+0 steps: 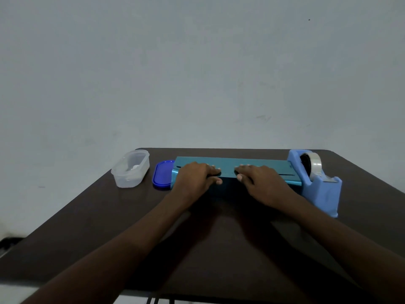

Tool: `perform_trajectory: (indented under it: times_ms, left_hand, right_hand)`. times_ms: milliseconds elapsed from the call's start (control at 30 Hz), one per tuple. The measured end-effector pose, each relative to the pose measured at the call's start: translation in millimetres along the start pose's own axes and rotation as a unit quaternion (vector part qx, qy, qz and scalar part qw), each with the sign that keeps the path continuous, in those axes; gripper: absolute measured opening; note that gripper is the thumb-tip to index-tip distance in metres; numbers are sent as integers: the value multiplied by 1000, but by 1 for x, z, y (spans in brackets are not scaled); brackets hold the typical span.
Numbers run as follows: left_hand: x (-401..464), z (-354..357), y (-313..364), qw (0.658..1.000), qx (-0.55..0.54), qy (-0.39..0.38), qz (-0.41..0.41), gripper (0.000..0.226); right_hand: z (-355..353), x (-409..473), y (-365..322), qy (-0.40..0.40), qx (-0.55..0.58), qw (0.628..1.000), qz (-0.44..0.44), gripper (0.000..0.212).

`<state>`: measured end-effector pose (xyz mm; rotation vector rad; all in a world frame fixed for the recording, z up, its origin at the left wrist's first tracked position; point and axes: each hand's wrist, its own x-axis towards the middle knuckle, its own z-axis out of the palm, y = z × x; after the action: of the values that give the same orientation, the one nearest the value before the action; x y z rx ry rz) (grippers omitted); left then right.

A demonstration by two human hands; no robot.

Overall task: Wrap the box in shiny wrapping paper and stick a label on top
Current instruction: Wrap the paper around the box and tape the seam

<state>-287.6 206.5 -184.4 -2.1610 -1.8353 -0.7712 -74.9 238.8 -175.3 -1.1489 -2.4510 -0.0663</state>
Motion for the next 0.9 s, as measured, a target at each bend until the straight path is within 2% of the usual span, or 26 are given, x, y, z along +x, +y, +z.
perform_trajectory:
  times_ms: [100, 233, 300, 400, 600, 700, 833, 900]
  left_hand:
    - [1, -10, 3, 1000, 2, -5, -17, 38]
    - [17, -24, 12, 999, -29, 13, -20, 41]
    - [24, -21, 16, 998, -39, -47, -2, 46]
    - [22, -5, 19, 992, 14, -125, 21, 40]
    - [13, 4, 14, 997, 15, -70, 28, 36]
    - [12, 8, 13, 998, 17, -64, 21, 36]
    - [10, 10, 13, 998, 9, -67, 4, 47]
    - [12, 12, 11, 998, 13, -66, 6, 40]
  right_hand:
    - [0, -2, 1, 38, 11, 999, 9, 28]
    - [1, 1, -2, 34, -2, 999, 18, 25]
    - [1, 2, -4, 30, -2, 999, 23, 26]
    - [-2, 0, -6, 30, -11, 999, 39, 30]
    - [-6, -6, -11, 37, -57, 995, 72, 28]
    - [-17, -8, -12, 66, -98, 989, 91, 35]
    - [-51, -12, 2, 68, -112, 978, 160, 31]
    - [-70, -13, 18, 76, -114, 970, 202, 26]
